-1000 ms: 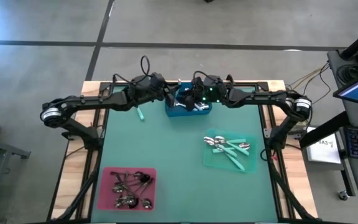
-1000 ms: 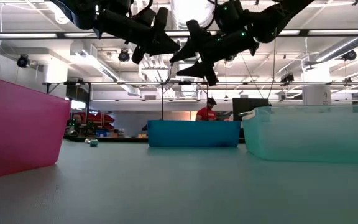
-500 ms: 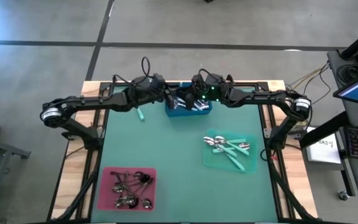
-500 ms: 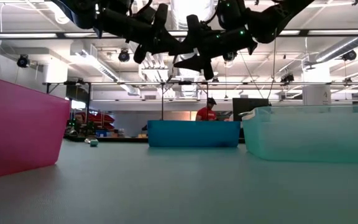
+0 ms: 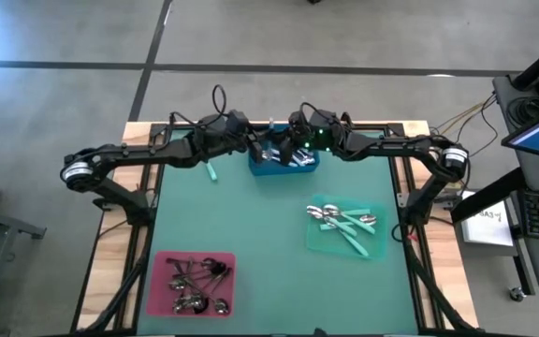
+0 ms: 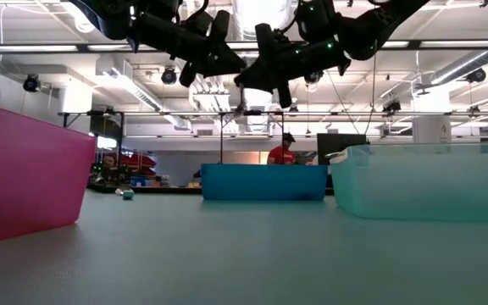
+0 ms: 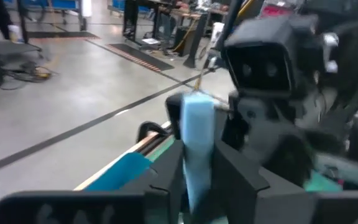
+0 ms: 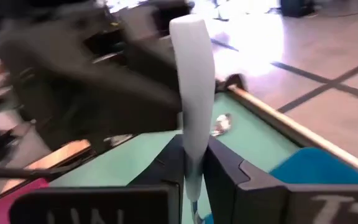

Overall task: Sort silverware by color (type)
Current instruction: Put the blue spoon into the blue bin

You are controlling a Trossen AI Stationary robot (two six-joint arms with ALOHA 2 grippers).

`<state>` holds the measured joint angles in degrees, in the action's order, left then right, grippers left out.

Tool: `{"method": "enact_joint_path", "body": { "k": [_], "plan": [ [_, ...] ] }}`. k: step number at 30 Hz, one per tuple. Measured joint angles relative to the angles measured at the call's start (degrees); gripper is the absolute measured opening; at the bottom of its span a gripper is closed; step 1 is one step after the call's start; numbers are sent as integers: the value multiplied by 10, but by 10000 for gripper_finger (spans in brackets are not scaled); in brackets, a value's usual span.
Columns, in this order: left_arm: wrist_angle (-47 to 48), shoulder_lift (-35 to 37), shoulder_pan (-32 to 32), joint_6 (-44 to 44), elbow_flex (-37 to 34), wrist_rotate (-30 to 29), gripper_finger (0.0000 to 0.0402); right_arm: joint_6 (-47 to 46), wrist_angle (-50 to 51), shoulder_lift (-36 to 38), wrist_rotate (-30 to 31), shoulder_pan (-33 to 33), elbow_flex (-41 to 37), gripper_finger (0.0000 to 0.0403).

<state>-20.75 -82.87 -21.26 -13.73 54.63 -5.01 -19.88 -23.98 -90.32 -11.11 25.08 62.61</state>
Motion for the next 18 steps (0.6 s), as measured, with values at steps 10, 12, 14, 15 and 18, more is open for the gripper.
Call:
{"method": "enact_joint_path", "body": {
  "k": [10,12,14,15,18],
  "plan": [
    [160,1,0,100,32,-78,162,29,111,2,53,63,0,21],
    [229,1,0,109,48,-101,167,48,162,2,79,68,0,21],
    [281,1,0,116,64,-128,169,76,205,0,101,69,0,20],
    [306,1,-1,120,73,-144,169,89,222,-2,113,69,0,20],
    [380,2,-9,133,89,-179,166,124,263,-12,126,68,0,21]
  ]
}}
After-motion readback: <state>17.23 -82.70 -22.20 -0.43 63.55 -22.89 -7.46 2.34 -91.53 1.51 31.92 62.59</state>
